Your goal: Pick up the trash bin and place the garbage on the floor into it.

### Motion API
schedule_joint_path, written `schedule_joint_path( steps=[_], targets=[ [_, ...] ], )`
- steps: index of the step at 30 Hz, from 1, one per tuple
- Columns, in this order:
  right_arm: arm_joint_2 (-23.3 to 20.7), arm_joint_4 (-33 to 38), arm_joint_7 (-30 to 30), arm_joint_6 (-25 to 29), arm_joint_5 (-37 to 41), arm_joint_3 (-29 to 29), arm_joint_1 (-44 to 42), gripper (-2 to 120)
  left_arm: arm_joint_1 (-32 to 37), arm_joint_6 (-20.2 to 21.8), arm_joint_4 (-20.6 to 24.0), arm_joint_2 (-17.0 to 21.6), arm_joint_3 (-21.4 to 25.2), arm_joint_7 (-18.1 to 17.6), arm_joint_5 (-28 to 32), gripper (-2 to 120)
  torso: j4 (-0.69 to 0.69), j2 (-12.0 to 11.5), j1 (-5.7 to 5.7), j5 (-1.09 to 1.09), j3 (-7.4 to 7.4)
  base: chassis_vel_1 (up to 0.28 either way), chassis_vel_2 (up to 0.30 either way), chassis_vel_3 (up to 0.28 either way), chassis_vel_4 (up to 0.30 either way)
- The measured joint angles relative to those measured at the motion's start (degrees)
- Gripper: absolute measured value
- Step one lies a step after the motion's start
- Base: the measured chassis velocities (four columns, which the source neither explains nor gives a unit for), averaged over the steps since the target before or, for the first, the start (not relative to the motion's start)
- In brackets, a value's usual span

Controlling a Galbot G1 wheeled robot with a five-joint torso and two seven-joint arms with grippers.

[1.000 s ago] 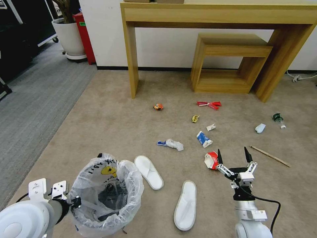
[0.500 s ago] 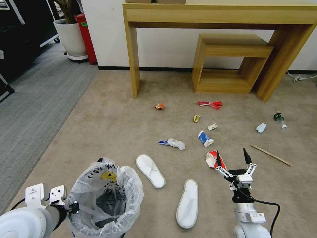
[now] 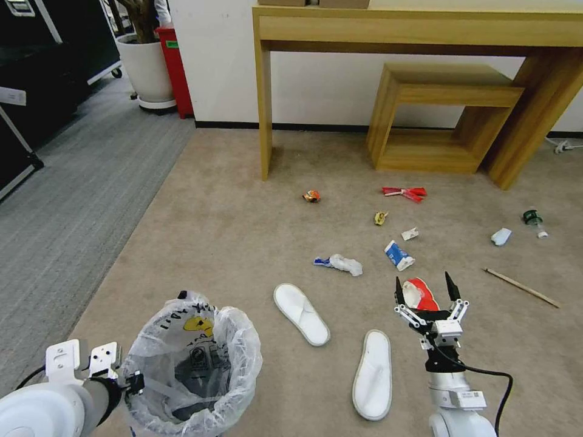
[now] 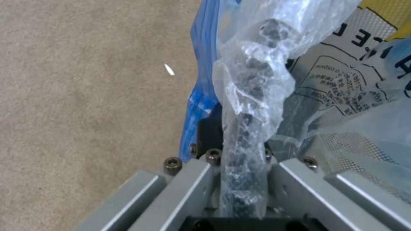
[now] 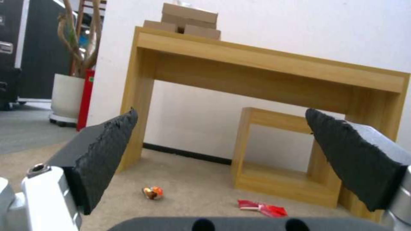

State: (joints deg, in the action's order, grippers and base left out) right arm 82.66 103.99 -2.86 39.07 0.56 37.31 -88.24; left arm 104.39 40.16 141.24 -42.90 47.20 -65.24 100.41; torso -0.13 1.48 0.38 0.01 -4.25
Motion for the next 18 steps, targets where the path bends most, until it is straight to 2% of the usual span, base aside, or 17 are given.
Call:
schedule_joint_path(
  steps=[9,14,18],
  targets=[
    [0.03,0.11,0.03,-0.1,-0.1,-0.01,0.15,100,-0.11,-0.01,0.0,0.25,0.26,0.02,0.36,0,0.01,0.0,0.0,-0.01,0.0,0.0,0.0,0.0,0.0],
    [-0.26,0.4,3.0,-0.49,-0.86,-0.26,0.23,100,-0.85,-0.15,-0.32,0.47,0.01,0.0,0.87,0,0.01,0.0,0.0,-0.01,0.0,0.0,0.0,0.0,0.0],
    [-0.2,0.4,2.53,-0.35,-1.67,-0.23,0.26,100,-1.01,-0.18,-0.33,0.34,-0.25,-0.02,0.87,0,0.0,0.0,0.0,-0.01,0.0,0.0,0.0,0.0,0.0]
  ],
)
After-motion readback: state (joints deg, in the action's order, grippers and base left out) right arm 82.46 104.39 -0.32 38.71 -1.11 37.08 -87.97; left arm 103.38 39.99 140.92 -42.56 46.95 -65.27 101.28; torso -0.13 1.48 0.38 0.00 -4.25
